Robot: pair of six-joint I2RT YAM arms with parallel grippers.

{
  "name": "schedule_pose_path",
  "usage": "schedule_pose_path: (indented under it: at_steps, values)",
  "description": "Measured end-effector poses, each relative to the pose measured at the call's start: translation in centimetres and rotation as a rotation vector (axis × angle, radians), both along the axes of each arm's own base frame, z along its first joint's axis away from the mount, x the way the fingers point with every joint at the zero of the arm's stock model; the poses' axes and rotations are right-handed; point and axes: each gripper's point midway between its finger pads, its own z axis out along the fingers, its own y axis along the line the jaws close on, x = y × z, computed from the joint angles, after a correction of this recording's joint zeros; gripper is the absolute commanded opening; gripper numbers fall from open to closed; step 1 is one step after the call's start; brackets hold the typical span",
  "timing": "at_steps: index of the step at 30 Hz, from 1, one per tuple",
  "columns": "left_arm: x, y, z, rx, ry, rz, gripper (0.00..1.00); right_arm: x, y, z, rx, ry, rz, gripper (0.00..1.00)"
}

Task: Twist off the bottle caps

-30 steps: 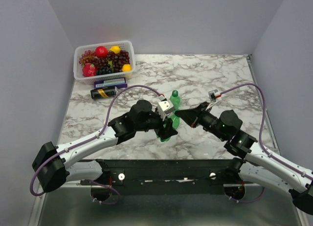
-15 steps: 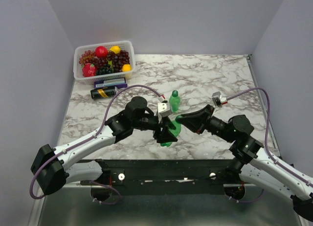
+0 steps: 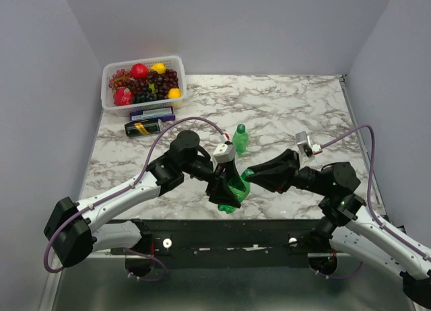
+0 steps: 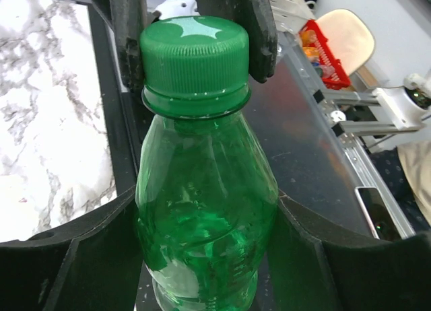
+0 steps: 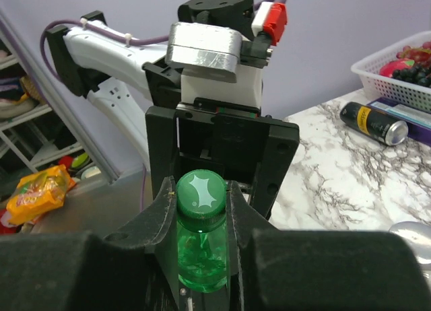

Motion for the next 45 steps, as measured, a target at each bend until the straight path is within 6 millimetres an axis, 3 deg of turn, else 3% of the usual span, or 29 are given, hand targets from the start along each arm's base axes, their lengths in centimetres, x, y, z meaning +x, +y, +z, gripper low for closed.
schedule_pose_path:
  at_steps: [5,7,8,12,15,20,27,33,36,45]
  values:
    - [-0.3,0.1,0.2,-0.01,0.002,-0.026,0.12,-0.6,-0.2,0.3,0.001,-0.04,0.017,0.01]
    - [-0.1,0.0,-0.3,0.003,-0.011,-0.012,0.12,-0.5,-0.2,0.0,-0.011,-0.03,0.01,0.05]
    - [0.0,0.0,-0.5,0.012,-0.016,-0.005,0.12,-0.4,-0.3,-0.3,-0.017,-0.021,0.003,0.1]
    - [1.7,-0.4,-1.6,0.059,-0.058,0.092,0.12,0.8,-0.6,-1.0,-0.042,0.032,-0.064,0.5]
    - [3.1,-0.8,-2.4,0.099,-0.082,0.182,0.12,1.8,-1.1,-1.6,-0.061,0.078,-0.126,0.67]
    - [5.5,-0.9,-4.3,0.189,-0.116,0.347,0.11,3.4,-2.0,-2.2,-0.076,0.133,-0.235,0.78]
    - [8.2,-0.5,-6.3,0.297,-0.165,0.543,0.11,6.1,-2.8,-2.3,-0.045,0.242,-0.385,0.73]
    - [9.6,0.2,-7.2,0.355,-0.195,0.646,0.11,8.5,-1.9,-4.9,-0.075,0.369,-0.468,0.69]
    - [9.9,0.4,-7.5,0.372,-0.201,0.67,0.11,8.8,-1.2,-5.8,-0.086,0.407,-0.478,0.68]
    - [10.1,0.6,-8.4,0.413,-0.203,0.687,0.11,9.2,0.6,-6.0,-0.088,0.448,-0.467,0.64]
